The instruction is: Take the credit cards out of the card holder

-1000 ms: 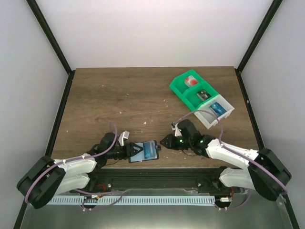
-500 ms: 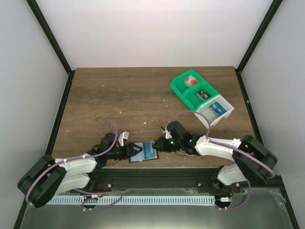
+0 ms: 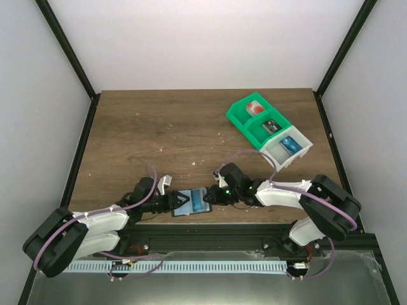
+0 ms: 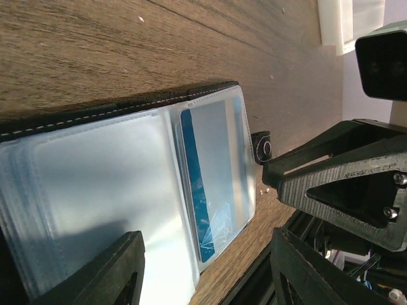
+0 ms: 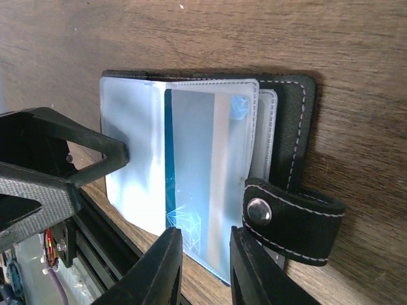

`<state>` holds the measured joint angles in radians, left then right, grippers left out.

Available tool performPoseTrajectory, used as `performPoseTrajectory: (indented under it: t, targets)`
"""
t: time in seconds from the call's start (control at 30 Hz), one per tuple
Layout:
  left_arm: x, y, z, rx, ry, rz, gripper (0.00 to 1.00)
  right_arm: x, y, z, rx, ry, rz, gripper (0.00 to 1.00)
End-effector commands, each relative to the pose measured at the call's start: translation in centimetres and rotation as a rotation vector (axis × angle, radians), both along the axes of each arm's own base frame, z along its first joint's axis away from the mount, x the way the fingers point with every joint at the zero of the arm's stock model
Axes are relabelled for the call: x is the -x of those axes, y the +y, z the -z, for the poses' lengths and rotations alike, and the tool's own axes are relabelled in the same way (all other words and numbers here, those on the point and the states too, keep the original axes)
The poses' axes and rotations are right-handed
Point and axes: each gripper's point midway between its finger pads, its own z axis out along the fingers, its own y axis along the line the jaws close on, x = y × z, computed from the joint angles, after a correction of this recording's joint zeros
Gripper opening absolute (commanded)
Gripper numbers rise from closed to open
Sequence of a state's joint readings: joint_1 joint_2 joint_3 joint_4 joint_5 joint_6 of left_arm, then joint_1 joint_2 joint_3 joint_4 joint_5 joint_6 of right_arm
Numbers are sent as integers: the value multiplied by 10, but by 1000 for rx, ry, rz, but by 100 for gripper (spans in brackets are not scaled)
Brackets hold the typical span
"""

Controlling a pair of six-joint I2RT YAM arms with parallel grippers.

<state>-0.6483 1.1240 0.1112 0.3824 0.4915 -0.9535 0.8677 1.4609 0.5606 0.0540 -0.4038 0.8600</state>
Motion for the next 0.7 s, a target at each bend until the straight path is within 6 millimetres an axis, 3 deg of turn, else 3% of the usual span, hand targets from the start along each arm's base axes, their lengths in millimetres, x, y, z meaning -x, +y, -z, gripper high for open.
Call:
performPoseTrajectory:
  t: [0.0, 0.3, 0.67]
  targets:
    - [-2, 4, 3, -21, -12, -3, 57, 6, 3, 7, -2, 1, -34, 23]
    - [-5, -8, -27, 105, -53, 10, 56, 15, -3, 30, 20, 51, -40, 20]
    - [-9, -12, -7, 61, -14, 16, 52, 20, -5, 35, 27, 80, -34, 14]
